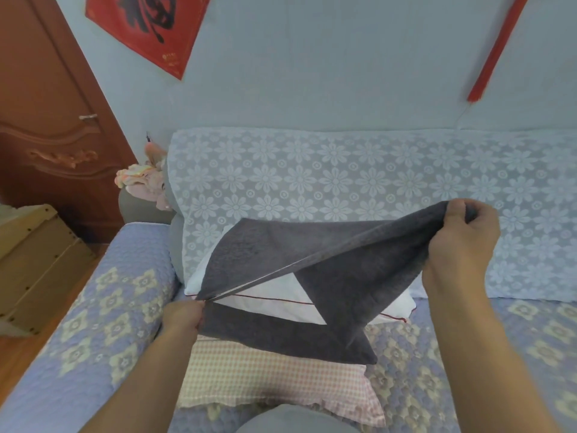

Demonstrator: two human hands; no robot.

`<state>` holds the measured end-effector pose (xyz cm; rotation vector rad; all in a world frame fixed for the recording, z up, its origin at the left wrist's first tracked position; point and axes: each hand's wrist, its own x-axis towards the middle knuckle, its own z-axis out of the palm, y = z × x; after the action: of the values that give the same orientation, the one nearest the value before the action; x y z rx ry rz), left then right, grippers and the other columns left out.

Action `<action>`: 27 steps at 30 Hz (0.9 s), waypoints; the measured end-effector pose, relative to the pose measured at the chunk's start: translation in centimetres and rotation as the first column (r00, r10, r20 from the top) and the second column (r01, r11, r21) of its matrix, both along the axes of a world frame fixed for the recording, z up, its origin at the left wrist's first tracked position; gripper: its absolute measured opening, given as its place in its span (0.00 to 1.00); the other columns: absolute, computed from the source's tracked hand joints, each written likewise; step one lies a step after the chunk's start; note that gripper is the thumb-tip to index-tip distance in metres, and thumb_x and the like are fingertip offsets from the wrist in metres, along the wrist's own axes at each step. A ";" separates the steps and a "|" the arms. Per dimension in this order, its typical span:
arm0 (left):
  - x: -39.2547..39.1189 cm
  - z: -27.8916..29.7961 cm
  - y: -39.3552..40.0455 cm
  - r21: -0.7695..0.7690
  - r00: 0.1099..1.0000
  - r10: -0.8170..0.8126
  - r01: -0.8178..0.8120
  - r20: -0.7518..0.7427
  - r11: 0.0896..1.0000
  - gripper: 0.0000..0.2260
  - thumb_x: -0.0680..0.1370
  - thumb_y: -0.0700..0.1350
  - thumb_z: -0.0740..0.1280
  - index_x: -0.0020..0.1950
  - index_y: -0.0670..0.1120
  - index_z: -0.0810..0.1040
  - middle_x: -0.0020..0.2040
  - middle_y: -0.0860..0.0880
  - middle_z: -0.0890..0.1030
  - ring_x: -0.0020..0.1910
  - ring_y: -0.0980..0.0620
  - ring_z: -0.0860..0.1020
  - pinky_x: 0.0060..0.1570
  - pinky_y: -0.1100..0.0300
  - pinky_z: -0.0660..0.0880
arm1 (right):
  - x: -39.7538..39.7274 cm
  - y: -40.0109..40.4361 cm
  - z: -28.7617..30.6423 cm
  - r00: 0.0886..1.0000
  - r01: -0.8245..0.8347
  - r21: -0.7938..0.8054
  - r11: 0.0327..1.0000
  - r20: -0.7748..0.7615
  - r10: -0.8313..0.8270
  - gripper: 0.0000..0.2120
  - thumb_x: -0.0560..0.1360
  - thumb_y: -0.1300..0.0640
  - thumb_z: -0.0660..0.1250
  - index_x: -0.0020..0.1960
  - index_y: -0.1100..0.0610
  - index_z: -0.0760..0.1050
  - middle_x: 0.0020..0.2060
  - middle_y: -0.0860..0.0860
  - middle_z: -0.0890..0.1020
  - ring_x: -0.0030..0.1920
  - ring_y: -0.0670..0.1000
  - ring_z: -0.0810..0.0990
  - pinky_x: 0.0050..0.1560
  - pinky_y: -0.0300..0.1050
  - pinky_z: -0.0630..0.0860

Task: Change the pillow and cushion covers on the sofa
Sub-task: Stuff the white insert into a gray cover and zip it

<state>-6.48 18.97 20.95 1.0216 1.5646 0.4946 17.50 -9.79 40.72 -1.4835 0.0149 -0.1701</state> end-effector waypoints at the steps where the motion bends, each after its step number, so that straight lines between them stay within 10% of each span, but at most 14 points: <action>1: -0.6 -0.8 0.3 0.006 0.998 0.014 -0.014 -0.059 1.000 0.05 0.76 0.31 0.70 0.50 0.31 0.78 0.34 0.41 0.73 0.27 0.48 0.71 0.28 0.63 0.70 | 0.2 0.0 0.1 1.000 0.003 0.015 1.000 -0.005 -0.003 0.03 0.83 0.54 0.60 0.54 0.52 0.71 0.46 0.46 0.75 0.44 0.42 0.74 0.47 0.37 0.72; 7: 0.6 0.1 -1.9 0.250 0.889 -0.208 0.328 -0.407 0.911 0.14 0.75 0.45 0.74 0.59 0.43 0.81 0.59 0.39 0.80 0.57 0.38 0.78 0.59 0.49 0.75 | -0.7 0.6 0.1 0.989 -0.133 -0.064 0.989 0.052 0.136 0.05 0.83 0.57 0.62 0.53 0.50 0.76 0.46 0.42 0.78 0.45 0.38 0.75 0.49 0.35 0.71; 14: 10.0 8.9 -11.2 0.664 0.547 -0.778 0.710 -0.309 0.236 0.15 0.80 0.50 0.70 0.66 0.55 0.78 0.66 0.57 0.69 0.69 0.60 0.65 0.69 0.66 0.60 | -2.8 1.1 1.7 0.886 -0.433 -0.133 0.892 0.119 0.448 0.10 0.84 0.56 0.58 0.52 0.50 0.78 0.40 0.43 0.75 0.40 0.41 0.72 0.41 0.32 0.69; 17: 10.3 11.0 -13.3 0.706 0.447 -0.851 0.695 -0.274 0.138 0.17 0.80 0.52 0.69 0.68 0.56 0.76 0.67 0.62 0.68 0.71 0.61 0.65 0.69 0.65 0.63 | -3.1 0.5 1.8 0.874 -0.464 -0.080 0.882 0.123 0.470 0.11 0.85 0.55 0.57 0.52 0.49 0.77 0.41 0.52 0.75 0.42 0.50 0.72 0.45 0.44 0.70; 24: 11.3 10.8 -14.1 0.667 0.479 -0.605 0.735 -0.636 -0.120 0.27 0.75 0.51 0.71 0.73 0.48 0.70 0.72 0.51 0.67 0.70 0.52 0.66 0.67 0.55 0.71 | -3.4 -1.8 0.6 0.845 -0.523 -0.052 0.851 0.101 0.525 0.11 0.85 0.56 0.56 0.51 0.49 0.76 0.38 0.49 0.74 0.42 0.50 0.71 0.45 0.44 0.70; 27: 11.8 11.0 -12.1 0.627 0.515 -0.482 0.773 -0.709 -0.096 0.22 0.75 0.40 0.69 0.69 0.44 0.73 0.68 0.44 0.71 0.65 0.44 0.72 0.60 0.48 0.76 | -3.1 -2.7 0.5 0.868 -0.475 -0.049 0.879 0.136 0.477 0.07 0.84 0.54 0.59 0.50 0.49 0.74 0.38 0.49 0.73 0.42 0.49 0.71 0.47 0.43 0.71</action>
<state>5.31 6.87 31.92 2.7498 0.5368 0.5504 14.40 -12.52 41.19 -1.4418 -0.4698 0.1266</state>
